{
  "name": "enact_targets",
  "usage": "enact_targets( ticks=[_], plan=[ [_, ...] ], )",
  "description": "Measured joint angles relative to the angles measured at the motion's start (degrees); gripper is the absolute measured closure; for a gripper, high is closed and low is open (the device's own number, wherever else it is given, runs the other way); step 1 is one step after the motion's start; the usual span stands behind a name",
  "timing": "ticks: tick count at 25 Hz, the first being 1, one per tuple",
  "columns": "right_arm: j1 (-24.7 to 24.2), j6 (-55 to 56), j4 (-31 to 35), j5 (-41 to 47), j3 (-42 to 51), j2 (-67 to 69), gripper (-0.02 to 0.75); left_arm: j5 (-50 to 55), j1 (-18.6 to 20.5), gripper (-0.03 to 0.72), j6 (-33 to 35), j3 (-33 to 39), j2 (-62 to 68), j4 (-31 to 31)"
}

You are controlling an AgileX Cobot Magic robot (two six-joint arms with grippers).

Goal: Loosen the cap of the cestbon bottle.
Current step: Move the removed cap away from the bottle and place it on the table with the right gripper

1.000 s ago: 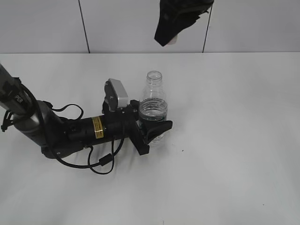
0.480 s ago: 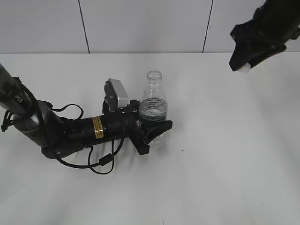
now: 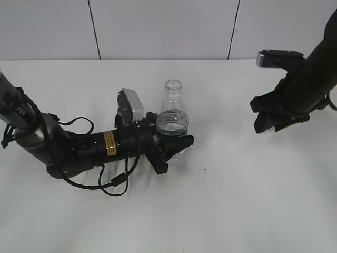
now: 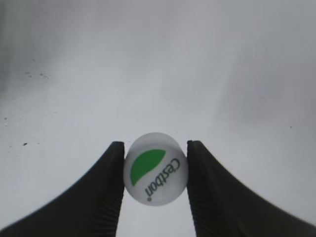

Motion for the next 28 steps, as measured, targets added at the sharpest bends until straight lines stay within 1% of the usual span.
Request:
enact_targets(
  ticks=[6, 9, 19, 28],
  plan=[
    [0.0, 0.0, -0.5, -2.3, 0.6, 6.6, 0.442, 0.0, 0.0, 0.287, 0.0, 0.0, 0.0, 0.0],
    [0.5, 0.0, -1.9, -2.6, 0.4, 8.2, 0.442, 0.0, 0.0, 0.287, 0.0, 0.0, 0.0, 0.0],
    [0.9, 0.2, -4.8, -2.7, -0.7, 9.9, 0.442, 0.0, 0.0, 0.287, 0.0, 0.0, 0.0, 0.0],
    [0.9, 0.2, -5.2, -3.2, -0.7, 10.7, 0.437, 0.0, 0.0, 0.287, 0.0, 0.0, 0.0, 0.0]
  ],
)
